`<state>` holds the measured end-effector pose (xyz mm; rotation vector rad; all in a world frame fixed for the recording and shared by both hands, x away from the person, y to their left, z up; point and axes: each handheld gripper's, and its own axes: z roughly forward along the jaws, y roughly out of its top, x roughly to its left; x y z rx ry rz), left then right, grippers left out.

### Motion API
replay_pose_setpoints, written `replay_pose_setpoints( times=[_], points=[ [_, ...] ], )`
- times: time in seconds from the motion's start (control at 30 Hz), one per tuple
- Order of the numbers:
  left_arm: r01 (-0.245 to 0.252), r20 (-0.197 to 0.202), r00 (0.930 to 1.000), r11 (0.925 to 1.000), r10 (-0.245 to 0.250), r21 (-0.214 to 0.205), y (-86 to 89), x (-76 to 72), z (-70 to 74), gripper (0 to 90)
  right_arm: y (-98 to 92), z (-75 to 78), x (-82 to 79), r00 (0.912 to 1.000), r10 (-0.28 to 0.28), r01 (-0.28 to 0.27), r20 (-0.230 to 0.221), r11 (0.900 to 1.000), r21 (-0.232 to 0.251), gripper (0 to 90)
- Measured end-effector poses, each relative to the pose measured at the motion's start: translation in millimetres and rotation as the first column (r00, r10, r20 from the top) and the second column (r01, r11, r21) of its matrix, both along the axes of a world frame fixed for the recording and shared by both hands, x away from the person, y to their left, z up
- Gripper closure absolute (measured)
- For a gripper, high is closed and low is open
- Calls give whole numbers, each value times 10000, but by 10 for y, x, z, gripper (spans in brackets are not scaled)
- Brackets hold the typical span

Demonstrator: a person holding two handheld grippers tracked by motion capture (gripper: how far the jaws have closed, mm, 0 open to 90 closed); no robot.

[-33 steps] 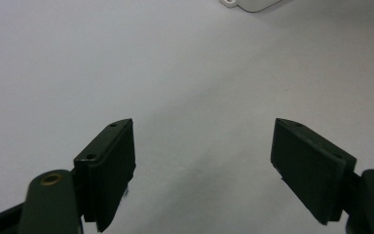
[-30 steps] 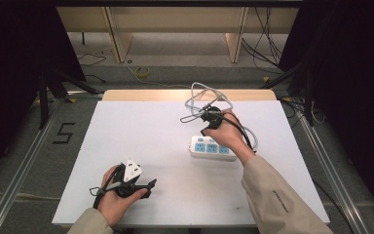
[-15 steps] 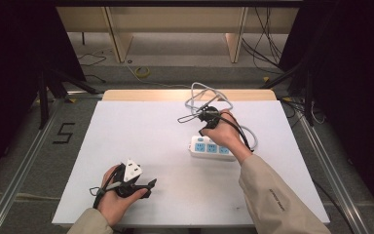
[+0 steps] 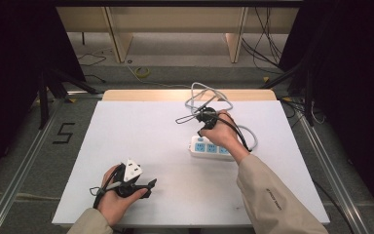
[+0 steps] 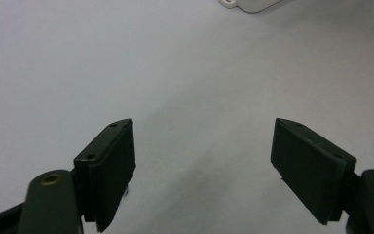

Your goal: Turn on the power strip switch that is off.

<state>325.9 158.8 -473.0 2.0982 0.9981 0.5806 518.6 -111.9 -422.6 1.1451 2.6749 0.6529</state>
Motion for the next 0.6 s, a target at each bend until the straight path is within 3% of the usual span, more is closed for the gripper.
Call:
replay_pose_setpoints(
  times=[0.6],
  points=[
    [17, -6, 10000, 10000, -17, 15, -2, 1, 2, 244, 39, -73, 27, 9999, 32, -35, -114, 9995, -305, 900]
  ],
)
